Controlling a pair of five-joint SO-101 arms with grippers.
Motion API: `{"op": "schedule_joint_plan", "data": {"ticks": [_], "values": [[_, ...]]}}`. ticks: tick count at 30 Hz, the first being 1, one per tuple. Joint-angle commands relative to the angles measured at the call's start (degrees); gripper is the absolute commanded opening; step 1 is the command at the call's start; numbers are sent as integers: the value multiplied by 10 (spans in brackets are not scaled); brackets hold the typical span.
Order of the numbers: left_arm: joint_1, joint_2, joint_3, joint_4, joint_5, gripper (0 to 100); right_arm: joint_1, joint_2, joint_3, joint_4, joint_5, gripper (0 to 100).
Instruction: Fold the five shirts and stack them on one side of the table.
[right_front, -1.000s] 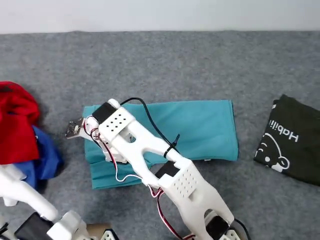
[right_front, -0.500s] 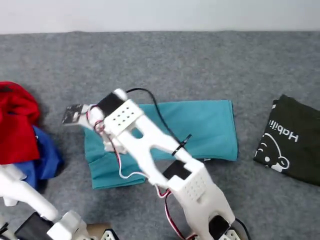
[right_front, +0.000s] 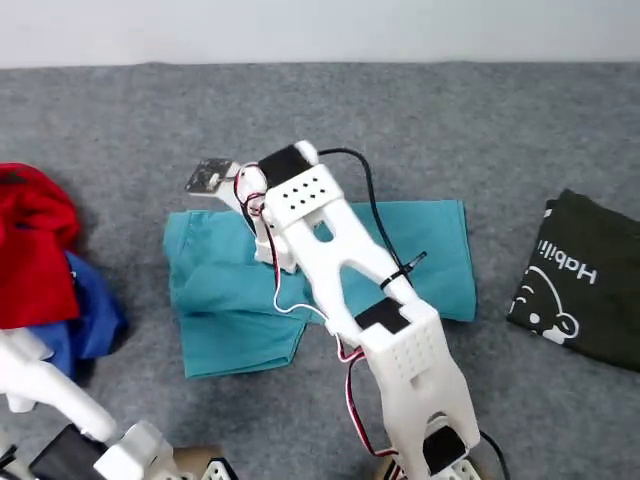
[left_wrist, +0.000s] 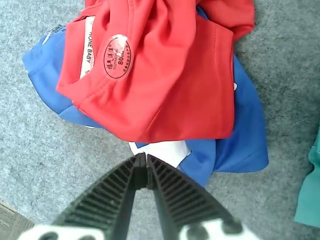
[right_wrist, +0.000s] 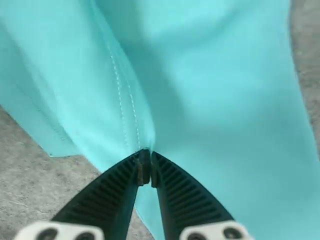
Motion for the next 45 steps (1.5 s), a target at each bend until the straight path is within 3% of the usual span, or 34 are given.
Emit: {"op": "schedule_joint_plan", "data": {"ticks": [1, 9, 22, 28, 38, 45], "values": [[10, -18, -1, -16, -3, 6, 11, 13, -28, -17, -5, 9], [21, -18, -1, -16, -3, 6, 44, 48, -28, -10, -21, 9], [21, -18, -1, -16, 17, 6, -46, -48, -35, 23, -18, 9], [21, -18, -1, -16, 17, 6, -32, -15, -32, 22, 1, 9], [21, -18, -1, -16, 17, 6, 69, 64, -34, -7, -2, 9], [22, -18, -1, -16, 17, 6, 44, 63, -34, 3, -2, 9]]}}
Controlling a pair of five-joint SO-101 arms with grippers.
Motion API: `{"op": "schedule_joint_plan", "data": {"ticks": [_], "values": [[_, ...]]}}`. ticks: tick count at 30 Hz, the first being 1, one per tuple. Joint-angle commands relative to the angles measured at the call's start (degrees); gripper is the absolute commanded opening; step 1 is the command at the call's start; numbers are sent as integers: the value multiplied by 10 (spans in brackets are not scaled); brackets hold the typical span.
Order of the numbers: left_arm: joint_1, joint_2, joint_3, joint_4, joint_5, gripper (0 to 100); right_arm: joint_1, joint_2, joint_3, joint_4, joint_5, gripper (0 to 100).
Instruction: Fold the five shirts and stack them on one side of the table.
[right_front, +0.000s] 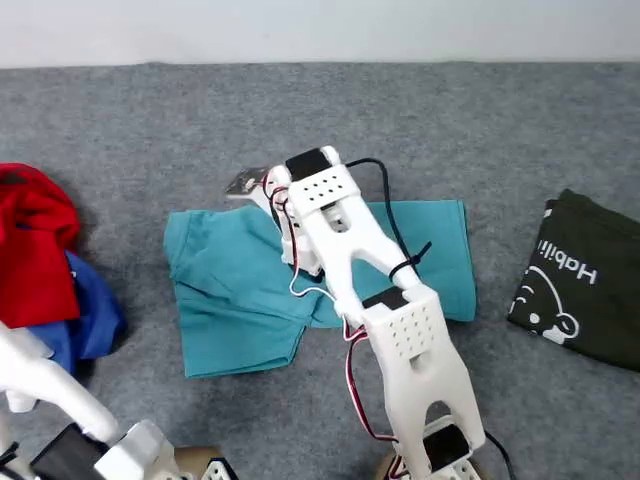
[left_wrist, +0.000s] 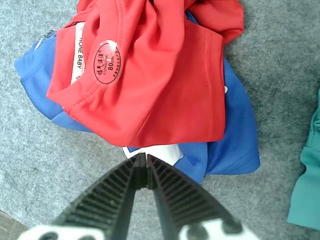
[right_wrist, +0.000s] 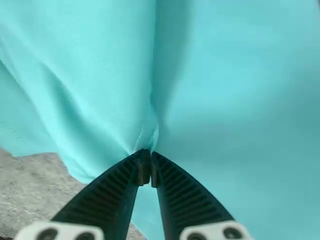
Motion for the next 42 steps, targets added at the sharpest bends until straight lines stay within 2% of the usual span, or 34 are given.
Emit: {"op": "schedule_joint_plan", "data": {"ticks": [1, 10, 18, 26, 35, 38, 42], "values": [[4, -18, -1, -16, 4, 6, -26, -11, -34, 6, 5, 9], [4, -18, -1, -16, 4, 6, -109, -11, -34, 29, 5, 9], [4, -18, -1, -16, 4, 6, -74, -21, -39, 29, 4, 10], [4, -18, -1, -25, 4, 6, -65, -79, -136, 1, -36, 175], [3, -18, -1, -28, 4, 6, -67, 29, -164, -136, -40, 152], [3, -19, -1, -28, 4, 6, -87, 52, -175, -141, -40, 102], [3, -18, -1, -28, 4, 6, -136, 50, -216, -115, -17, 110]]}}
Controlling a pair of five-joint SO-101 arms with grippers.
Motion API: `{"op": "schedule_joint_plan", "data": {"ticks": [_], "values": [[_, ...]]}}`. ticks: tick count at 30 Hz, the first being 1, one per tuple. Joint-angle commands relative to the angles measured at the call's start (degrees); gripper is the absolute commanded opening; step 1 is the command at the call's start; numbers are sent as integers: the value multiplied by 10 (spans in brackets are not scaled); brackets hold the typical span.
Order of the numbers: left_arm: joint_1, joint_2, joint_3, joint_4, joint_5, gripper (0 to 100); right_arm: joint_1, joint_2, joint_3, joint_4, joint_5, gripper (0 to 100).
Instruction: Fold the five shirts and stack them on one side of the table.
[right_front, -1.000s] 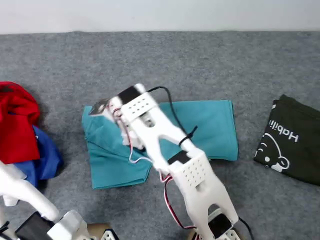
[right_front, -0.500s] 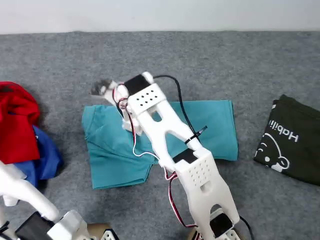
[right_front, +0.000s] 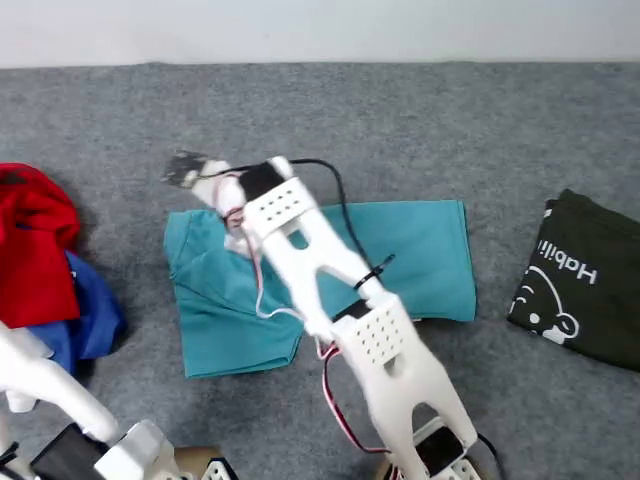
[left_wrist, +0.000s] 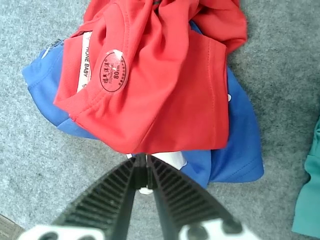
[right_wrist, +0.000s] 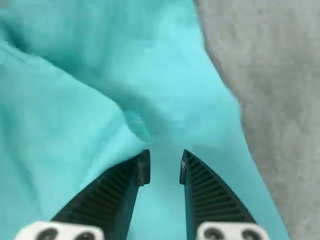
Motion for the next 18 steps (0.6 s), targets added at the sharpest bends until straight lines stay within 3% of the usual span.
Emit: {"op": "schedule_joint_plan", "data": {"ticks": [1, 12, 18], "values": [[3, -18, -1, -9, 4, 6, -42, -17, -69, 21, 25, 110], [3, -18, -1, -9, 4, 6, -95, -12, -119, 109, 35, 110], [3, -18, -1, -9, 4, 6, -48, -12, -121, 83, 33, 110]]}}
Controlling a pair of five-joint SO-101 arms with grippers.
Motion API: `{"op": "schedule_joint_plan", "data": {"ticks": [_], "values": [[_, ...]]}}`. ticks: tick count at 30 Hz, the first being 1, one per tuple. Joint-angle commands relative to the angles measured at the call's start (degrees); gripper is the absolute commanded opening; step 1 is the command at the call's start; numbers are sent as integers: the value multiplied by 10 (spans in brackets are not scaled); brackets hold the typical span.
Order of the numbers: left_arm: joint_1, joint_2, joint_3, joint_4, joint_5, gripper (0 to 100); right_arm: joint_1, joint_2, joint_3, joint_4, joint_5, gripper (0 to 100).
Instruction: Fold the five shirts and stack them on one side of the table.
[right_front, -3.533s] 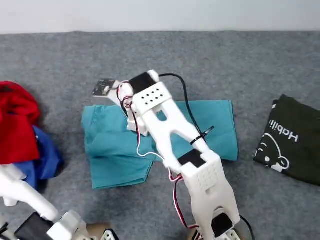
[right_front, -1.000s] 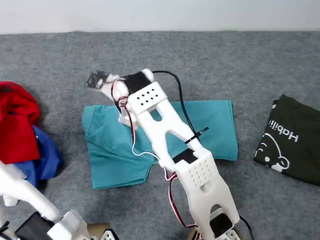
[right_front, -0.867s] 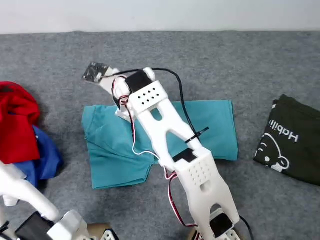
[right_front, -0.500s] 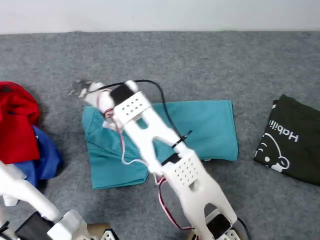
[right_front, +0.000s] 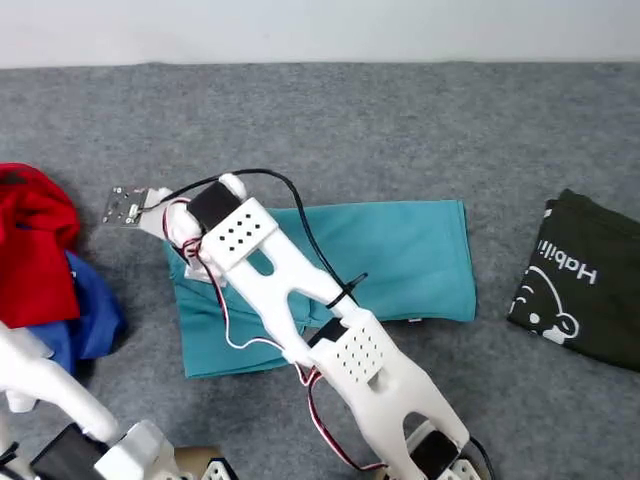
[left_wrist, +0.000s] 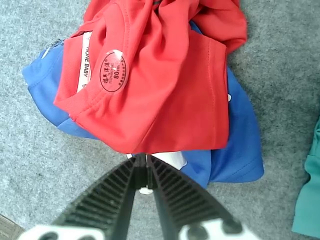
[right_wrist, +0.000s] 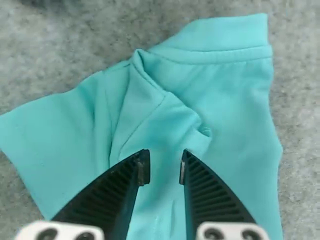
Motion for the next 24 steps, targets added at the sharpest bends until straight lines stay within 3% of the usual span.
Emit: {"op": "schedule_joint_plan", "data": {"ticks": [1, 11, 24], "values": [[3, -18, -1, -9, 4, 6, 43, -11, -25, -20, 2, 110], [3, -18, -1, -9, 4, 6, 80, 29, -25, -23, 2, 108], [3, -18, -1, -9, 4, 6, 20, 41, -24, 2, 1, 112]]}}
